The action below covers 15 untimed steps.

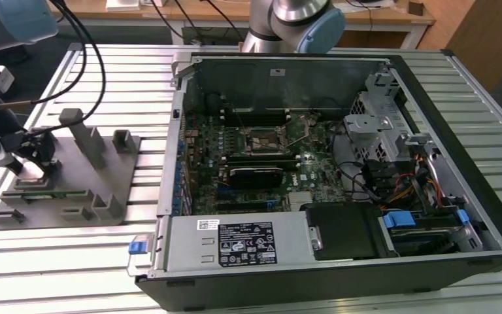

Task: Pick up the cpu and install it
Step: 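Pick up the cpu and move it towards the insertion slot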

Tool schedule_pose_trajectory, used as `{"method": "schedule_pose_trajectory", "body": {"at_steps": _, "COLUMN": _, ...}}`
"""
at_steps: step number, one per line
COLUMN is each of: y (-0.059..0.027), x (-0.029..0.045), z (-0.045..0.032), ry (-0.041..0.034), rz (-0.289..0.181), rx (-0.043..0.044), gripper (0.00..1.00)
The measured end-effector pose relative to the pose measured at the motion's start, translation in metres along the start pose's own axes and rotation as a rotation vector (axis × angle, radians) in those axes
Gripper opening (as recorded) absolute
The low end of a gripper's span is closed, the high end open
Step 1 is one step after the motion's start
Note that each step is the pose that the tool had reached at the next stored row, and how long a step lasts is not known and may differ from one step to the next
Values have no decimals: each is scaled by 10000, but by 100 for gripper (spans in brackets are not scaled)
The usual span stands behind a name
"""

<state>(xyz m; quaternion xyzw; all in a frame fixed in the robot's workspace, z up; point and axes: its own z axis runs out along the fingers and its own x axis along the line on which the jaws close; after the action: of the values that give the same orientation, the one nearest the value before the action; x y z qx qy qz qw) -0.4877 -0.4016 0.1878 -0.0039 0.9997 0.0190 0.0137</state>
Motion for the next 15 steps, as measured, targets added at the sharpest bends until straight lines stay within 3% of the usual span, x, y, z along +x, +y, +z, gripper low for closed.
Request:
{"method": "schedule_pose_trajectory", "body": {"at_steps": 8, "y": 4, "x": -3, "z": -98, "ry": -1, "rz": 0, "rx": -1, "gripper": 55}}
{"method": "schedule_pose_trajectory", "body": {"at_steps": 15, "y": 4, "x": -3, "z": -101, "ry": -1, "rz": 0, "rx": -1, "gripper": 55}}
